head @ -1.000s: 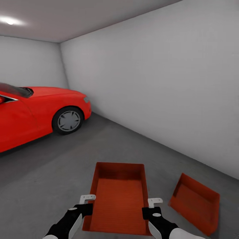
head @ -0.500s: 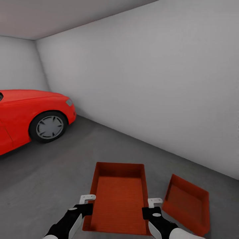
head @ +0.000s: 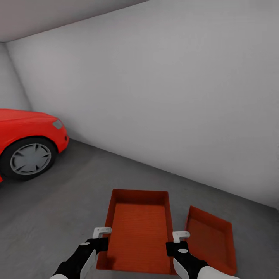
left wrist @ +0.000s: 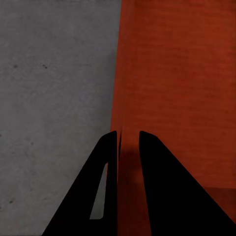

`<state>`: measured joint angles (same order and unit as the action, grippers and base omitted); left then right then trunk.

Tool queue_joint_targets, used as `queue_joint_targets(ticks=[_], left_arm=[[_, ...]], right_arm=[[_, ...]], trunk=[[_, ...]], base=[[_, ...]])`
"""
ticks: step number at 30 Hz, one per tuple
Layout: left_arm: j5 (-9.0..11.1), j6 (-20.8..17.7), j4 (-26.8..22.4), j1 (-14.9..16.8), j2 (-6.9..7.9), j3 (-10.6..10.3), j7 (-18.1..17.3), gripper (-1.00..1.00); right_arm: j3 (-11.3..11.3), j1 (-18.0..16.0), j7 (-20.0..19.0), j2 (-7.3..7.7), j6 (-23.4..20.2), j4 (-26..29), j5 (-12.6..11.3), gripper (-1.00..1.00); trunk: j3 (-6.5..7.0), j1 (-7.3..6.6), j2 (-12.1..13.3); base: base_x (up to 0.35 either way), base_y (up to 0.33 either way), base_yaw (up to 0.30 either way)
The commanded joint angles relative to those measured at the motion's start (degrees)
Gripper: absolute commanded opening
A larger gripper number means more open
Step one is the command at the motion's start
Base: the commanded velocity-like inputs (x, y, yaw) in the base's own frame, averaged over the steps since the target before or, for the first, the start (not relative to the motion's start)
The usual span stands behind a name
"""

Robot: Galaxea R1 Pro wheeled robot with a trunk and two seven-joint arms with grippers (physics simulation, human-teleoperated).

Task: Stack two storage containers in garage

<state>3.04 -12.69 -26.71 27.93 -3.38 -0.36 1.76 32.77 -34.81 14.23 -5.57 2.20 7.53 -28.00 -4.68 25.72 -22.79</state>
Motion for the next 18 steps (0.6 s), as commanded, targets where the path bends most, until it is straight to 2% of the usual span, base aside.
queue_joint_targets(ticks=[1,15,18], left_arm=[[-0.5,-0.4,-0.3,0.0,0.07,-0.4,0.6,-1.0],[-0.5,-0.4,-0.3,0.0,0.05,-0.4,0.6,-1.0],[-0.5,-0.4,-0.3,0.0,0.04,-0.4,0.6,-1.0]], right_arm=[[0.6,-0.1,0.5,0.38,0.4,-1.1,-1.1,-1.0],[0.6,-0.1,0.5,0.38,0.4,-1.1,-1.1,-1.0],[0.6,-0.1,0.5,0.38,0.4,-1.1,-1.1,-1.0]], trunk=[[-0.12,0.07,-0.1],[-0.12,0.07,-0.1],[-0.12,0.07,-0.1]], base=[[0.321,0.0,-0.256],[0.321,0.0,-0.255],[0.321,-0.002,-0.113]])
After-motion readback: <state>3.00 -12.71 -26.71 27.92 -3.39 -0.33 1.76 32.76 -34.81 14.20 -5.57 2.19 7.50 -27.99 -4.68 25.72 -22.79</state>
